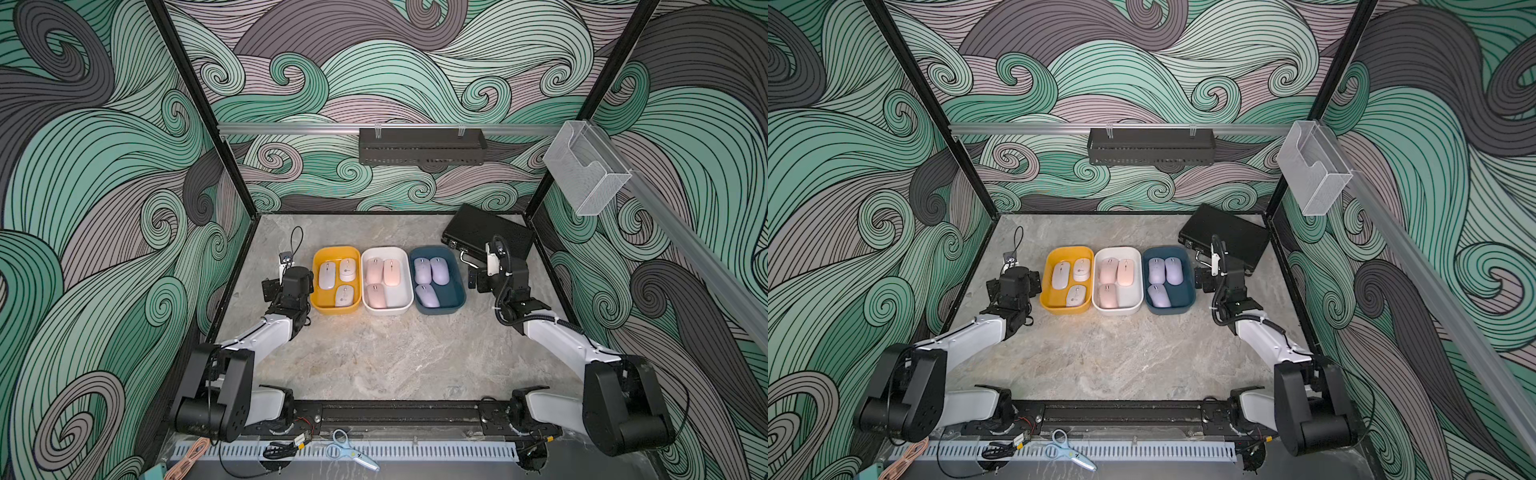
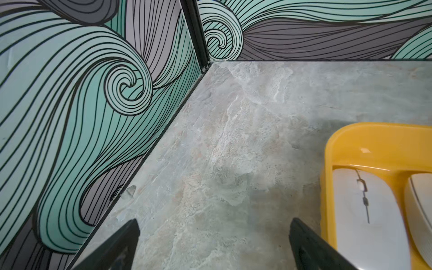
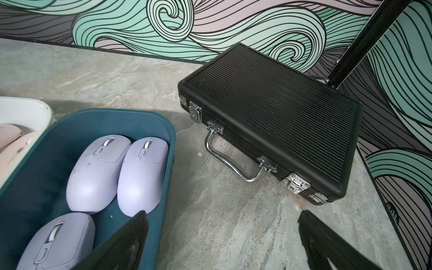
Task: Place the mice by color into the storage box
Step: Reset both arms
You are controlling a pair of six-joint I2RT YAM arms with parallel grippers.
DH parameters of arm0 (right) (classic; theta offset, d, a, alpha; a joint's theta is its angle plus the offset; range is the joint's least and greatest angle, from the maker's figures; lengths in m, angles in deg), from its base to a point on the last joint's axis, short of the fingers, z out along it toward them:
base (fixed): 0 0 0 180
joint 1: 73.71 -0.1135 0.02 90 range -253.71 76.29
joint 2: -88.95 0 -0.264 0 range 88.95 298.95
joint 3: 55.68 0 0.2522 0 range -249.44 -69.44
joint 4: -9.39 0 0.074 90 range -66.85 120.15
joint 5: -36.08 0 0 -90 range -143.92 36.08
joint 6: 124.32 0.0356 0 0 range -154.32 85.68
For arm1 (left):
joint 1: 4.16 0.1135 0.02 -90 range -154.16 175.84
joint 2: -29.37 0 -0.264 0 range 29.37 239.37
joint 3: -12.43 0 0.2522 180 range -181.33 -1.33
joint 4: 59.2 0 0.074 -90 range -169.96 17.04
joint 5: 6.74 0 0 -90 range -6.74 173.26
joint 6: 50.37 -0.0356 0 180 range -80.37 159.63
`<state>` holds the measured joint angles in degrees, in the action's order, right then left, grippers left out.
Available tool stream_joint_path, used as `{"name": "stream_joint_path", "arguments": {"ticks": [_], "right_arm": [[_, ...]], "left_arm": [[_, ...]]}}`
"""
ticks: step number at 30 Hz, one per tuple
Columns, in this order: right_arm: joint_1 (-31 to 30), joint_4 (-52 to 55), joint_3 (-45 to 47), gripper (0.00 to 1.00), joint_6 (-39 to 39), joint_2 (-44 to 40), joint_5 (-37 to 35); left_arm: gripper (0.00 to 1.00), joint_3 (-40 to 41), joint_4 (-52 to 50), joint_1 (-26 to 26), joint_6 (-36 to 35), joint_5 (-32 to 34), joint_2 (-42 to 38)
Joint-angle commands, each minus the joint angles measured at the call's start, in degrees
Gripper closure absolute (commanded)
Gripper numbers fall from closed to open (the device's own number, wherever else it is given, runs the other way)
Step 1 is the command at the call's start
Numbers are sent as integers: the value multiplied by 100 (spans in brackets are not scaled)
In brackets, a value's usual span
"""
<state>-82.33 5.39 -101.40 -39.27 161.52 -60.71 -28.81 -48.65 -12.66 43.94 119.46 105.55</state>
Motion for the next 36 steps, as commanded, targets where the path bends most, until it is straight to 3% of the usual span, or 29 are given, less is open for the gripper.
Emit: {"name": "stream_joint_path", "arguments": {"ticks": [1,3,8,11,36], "right_arm": [[292,-1174,489,1,-147,267,266],[434,-1663,703,1,-67,526,337],[702,-2329,727,1,333,1094,350],[835,-3225,914,1,432,1577,455],[688,-2874,812,1,336,1506,204]], "left_arm": [[2,419,1518,272,-120,-538,240],[2,714,2479,542,-101,-1068,792],[1,107,1507,840,140,-1550,1123],[1,129,1461,942,217,-1782,1069],[1,107,1427,943,200,-1769,1074]]}}
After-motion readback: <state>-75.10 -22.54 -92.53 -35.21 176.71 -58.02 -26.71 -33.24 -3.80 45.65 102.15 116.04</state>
